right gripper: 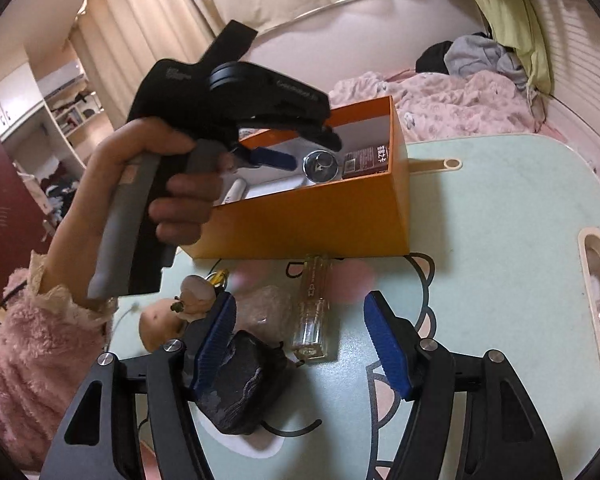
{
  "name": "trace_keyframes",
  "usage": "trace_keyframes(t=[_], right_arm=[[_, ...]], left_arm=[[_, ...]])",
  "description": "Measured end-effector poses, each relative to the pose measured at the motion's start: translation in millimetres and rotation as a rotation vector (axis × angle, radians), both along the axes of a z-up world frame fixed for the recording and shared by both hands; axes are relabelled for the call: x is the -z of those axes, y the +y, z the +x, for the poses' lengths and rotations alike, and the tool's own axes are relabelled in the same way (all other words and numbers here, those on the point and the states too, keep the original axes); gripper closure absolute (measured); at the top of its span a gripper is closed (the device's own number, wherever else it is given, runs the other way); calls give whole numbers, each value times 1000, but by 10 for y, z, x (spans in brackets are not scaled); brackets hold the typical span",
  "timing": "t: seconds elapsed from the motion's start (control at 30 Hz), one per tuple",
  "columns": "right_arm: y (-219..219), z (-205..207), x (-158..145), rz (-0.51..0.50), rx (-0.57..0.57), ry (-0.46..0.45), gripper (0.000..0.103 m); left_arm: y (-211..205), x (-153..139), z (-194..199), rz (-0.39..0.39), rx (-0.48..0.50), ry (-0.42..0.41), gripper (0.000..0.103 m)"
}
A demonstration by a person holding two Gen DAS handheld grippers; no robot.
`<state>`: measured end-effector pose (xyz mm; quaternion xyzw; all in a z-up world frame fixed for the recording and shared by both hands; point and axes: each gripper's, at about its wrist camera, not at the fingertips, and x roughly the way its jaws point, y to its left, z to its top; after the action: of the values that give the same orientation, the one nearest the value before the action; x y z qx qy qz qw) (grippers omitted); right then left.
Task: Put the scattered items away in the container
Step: 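Reach into the box and grasp the round chrome item with the left tool, then lift the chrome item out and set it on the table, opening the left tool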
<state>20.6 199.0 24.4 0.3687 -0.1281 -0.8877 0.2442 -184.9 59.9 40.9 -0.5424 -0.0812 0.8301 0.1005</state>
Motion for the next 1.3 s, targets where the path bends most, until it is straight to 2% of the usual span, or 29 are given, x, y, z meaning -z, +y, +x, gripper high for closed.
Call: trace_keyframes(t=[0.23,0.33,0.4,0.47,0.53,0.6,0.77,0.9,1.0,1.1,1.2,1.3], right_arm=[[18,3,1,-19,-2,-2,35],[15,26,0,-23,-4,-4,35],[9,32,-4,-22,-4,-3,35],[-2,31,-6,-17,-4,-3,35],[-5,30,-6,-17,-6,-4,35],[-1,31,-4,-14,-2,0,35],[12,27,11,-21,-1,-8,35],[1,31,8,-16,0,-5,35],[-6,27,9,-13,0,-7,35],[-10,24,4,-12,3,-6,35],[-12,13,1,-12,4,-11,35],[-11,4,-8,-11,4,-14,35]], left_arm=[[49,33,-3,-4,6,16,63],[35,62,4,-17,16,-8,64],[13,103,4,7,22,-36,64],[-11,94,13,16,18,-31,64],[26,105,18,-26,28,-34,67],[105,108,20,-106,43,-27,72],[148,90,45,-168,71,-19,73],[53,-32,126,-107,68,11,73],[-19,-301,299,-51,90,61,73],[-106,-564,560,19,155,91,73],[-223,-751,880,28,186,137,73],[-349,-735,1162,44,206,138,73]])
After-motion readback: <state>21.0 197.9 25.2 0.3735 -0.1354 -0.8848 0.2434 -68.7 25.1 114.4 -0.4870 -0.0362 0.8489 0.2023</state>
